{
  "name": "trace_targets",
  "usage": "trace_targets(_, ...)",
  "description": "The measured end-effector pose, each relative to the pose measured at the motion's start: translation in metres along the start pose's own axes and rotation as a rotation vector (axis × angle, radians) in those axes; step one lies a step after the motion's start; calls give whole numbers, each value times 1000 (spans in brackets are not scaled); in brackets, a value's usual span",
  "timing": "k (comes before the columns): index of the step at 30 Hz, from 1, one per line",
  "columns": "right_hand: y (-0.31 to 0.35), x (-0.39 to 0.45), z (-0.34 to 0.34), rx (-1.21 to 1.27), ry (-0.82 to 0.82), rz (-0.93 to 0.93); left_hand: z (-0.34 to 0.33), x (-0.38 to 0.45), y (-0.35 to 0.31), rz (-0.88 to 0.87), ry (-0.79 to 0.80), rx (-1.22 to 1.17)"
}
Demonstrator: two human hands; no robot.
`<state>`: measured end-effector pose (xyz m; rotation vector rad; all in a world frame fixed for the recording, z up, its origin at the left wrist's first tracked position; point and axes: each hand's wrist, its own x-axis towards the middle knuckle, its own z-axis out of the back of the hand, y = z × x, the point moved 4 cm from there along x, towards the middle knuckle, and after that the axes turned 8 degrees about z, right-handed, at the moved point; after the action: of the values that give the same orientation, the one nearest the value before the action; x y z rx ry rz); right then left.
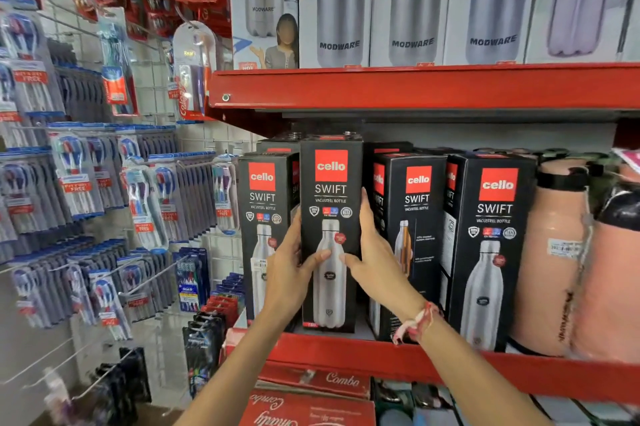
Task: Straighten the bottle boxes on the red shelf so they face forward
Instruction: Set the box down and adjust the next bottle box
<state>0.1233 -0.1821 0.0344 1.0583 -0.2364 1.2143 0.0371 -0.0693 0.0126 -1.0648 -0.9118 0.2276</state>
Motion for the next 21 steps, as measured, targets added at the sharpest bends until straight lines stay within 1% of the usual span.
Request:
trace_targets(7,-13,-11,-17,-74,-37,-18,-3,-3,25,72,38,64)
trace_targets(9,-9,-12,-14,-113,-77,-12,-2,-2,28,86,48,83)
trace_targets(10,-6,-14,-10,-138,-135,-3,-2,-2,30,97,50,97)
trace_targets(12,1,-25,1,-194,-339,40,0,-1,31,116,19,141)
trace_targets(14,9,-43,13,-308,-580,109,2,-4,28,111,-67,209)
trace_targets(15,9,-52,16,-374,-664,111,3,-8,24,97,-116,251)
trace_targets(16,6,-58,17,-426,-709,71,4,-13,19,77,-155,292)
trace_targets(18,-9,-63,18,-471,-685,-90,2,-23,11,27,-213,342)
trace_targets(21,-30,-62,15,-455,-527,-292,-5,-34,3,-36,-310,428)
